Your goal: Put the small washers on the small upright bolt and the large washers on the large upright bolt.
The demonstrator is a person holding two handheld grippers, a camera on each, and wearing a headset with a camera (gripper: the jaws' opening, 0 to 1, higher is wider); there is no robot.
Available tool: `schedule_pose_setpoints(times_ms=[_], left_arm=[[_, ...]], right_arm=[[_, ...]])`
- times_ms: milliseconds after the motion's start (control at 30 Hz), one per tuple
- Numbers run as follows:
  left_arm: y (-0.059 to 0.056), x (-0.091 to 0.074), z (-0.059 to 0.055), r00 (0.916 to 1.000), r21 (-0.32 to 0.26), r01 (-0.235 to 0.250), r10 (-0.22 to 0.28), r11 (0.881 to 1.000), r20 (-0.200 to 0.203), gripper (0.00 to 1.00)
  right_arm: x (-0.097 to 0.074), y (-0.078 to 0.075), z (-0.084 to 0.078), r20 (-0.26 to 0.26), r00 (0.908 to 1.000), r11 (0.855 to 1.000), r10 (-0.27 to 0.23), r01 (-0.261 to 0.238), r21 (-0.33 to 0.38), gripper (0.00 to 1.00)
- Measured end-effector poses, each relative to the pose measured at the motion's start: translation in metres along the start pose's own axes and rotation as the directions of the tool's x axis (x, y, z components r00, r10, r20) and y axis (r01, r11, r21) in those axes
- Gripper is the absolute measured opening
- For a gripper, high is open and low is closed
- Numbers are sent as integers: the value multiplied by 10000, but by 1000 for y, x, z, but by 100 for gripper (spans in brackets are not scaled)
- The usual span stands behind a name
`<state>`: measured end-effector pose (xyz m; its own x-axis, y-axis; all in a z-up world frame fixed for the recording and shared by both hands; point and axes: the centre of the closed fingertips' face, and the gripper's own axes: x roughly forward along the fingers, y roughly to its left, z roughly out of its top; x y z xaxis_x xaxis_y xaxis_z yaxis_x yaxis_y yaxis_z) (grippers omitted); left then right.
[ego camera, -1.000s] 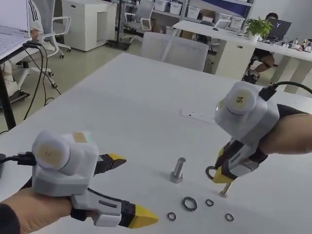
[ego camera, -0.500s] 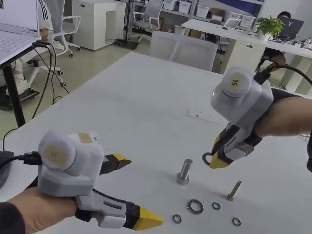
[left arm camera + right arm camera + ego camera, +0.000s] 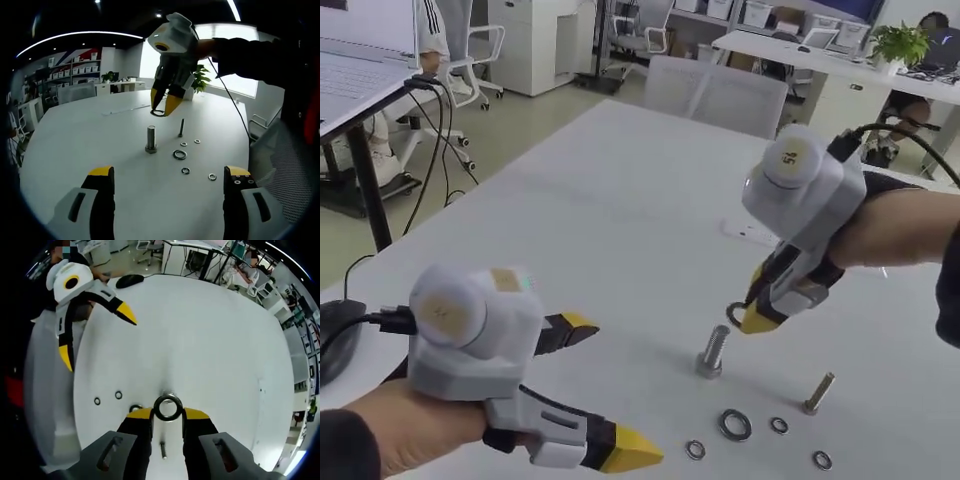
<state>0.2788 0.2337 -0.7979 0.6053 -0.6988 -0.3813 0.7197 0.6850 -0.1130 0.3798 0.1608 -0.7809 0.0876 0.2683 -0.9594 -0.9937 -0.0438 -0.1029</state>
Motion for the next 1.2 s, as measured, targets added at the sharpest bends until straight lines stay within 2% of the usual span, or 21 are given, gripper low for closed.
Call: schedule_pose_setpoints(times_ms=[533,1200], left_arm=[[3,2,0,9999,-8,-103,103,9999,-46,90],[5,3,1,9998,-10,-140,140,9999,-110,89]], right_arm=[[25,-2,0,-204,9986,9988,484,-487,-97,23],[40,-3,-6,-426,9959,9968,793,-796,-46,23]])
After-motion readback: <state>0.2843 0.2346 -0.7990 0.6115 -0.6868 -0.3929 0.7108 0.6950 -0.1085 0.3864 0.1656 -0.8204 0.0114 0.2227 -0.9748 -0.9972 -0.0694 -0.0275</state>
